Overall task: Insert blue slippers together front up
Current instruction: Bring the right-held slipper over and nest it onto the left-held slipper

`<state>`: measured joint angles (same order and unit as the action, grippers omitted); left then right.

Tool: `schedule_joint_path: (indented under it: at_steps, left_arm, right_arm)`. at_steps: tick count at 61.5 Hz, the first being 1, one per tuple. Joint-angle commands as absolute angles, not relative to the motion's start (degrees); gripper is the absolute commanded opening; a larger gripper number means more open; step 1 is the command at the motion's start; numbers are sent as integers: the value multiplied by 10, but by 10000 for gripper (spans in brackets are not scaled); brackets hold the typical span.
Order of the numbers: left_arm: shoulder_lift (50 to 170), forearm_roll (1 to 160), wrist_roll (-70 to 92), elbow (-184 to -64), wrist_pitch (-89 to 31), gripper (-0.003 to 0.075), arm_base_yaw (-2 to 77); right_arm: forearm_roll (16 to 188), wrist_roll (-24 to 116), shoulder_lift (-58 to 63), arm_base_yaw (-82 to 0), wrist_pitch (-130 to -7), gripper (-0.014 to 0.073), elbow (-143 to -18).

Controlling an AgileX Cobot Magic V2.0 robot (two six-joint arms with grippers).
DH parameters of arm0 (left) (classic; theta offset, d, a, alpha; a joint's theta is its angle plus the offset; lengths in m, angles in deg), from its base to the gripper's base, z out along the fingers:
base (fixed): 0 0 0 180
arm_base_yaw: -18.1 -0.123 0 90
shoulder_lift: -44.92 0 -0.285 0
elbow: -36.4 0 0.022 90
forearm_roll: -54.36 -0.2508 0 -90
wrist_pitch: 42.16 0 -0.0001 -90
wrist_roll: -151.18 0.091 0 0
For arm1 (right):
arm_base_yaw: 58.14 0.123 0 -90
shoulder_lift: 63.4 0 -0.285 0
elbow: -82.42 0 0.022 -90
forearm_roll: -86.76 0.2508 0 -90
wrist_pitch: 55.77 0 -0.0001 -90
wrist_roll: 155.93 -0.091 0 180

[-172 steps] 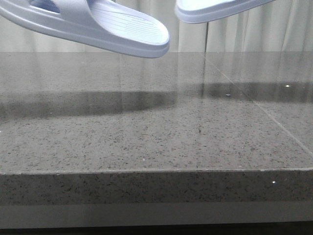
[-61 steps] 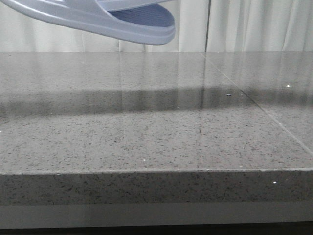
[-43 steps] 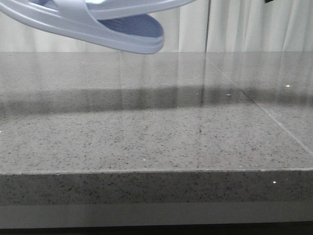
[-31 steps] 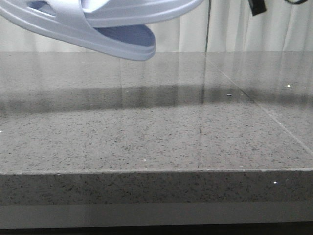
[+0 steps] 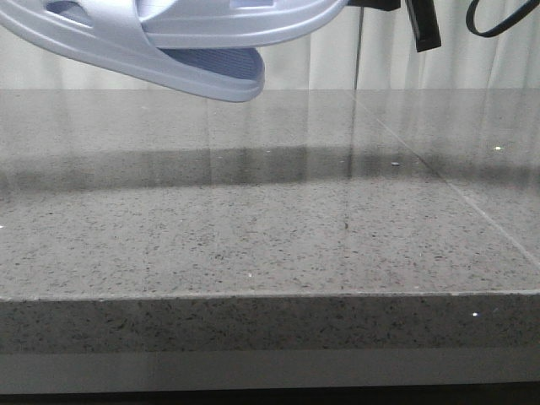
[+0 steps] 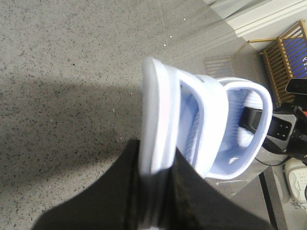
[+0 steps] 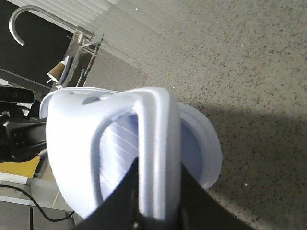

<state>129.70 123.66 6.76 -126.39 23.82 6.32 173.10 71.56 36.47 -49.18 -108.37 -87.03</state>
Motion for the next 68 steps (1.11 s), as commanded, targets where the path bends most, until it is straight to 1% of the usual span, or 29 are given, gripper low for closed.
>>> schedule_joint_path:
  at_steps: [1,15,23,30,38,46,59,68]
  left_arm:
    - [1279,1328,66,-1279,313,-19,72]
    - [1279,1328,66,-1279,314,-19,72]
    - [1279,1328,66,-1279,314,-19,72]
    - [1279,1328,66,-1279,314,-19,72]
    - [1279,1328,66,-1279,314,-19,72]
    - [1279,1328,66,-1279,314,-19,72]
    - [1279,1328,66,-1279,314,-19,72]
    - [1279,1328,66,-1279,314,-19,72]
  right_arm:
    - [1785,722,344,-480,-1163,-62,-885]
    - [1779,722,344,-480,-1160,-61,-885]
    - [1761,720,344,-480,-1136,-38,-885]
    - [1739,720,344,-480,-1116,32,-885]
    - [1717,715,344,-480,-1110,141,-885]
    - [1697,697,344,-484,-1103,197,-885]
    - [1633,651,344,-529,-1115,204,-885]
    - [1624,648,341,-567,-1138,204,-885]
